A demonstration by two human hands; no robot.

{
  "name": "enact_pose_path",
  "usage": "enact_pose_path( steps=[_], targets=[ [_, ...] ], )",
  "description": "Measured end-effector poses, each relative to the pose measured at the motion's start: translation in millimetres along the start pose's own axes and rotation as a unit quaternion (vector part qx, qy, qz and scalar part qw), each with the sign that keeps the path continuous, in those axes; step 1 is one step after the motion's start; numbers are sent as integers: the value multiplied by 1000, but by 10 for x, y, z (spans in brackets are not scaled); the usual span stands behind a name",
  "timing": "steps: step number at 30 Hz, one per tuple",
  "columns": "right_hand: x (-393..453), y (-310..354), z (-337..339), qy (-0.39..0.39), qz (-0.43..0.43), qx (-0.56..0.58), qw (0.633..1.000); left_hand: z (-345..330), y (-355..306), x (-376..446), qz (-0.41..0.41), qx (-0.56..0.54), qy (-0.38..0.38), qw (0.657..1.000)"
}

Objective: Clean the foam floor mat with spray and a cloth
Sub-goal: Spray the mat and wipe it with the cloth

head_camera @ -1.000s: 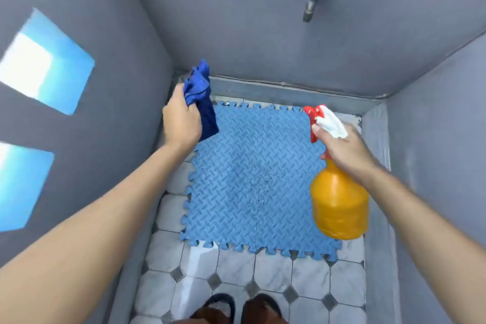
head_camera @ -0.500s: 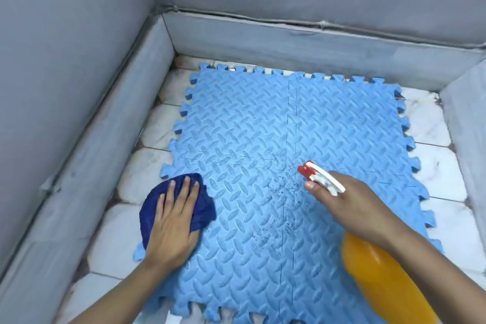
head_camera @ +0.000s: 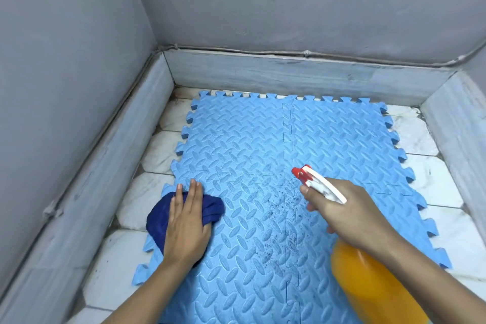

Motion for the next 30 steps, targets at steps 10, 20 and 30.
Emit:
enact_pose_path(
  steps=[10,20,30],
  targets=[
    [200,380,-173,-15,43,1,999,-28,-23,-18,-35,-10,9,999],
    [-14,-170,384,-119,-78,30,989,28,-112,153,-7,48,-41,998],
    [-679,-641,902,-105,-95,12,990,-58,-116,141,0,58,-18,998]
  ],
)
Point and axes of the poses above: each hand's wrist, its own x-axis towards the middle knuckle, its own z-axis out of the back of the hand, y = z × x, the point moved 6 cm from there along x, towards the middle knuckle, and after that the axes turned 10 degrees about z, right-handed, at the moved point
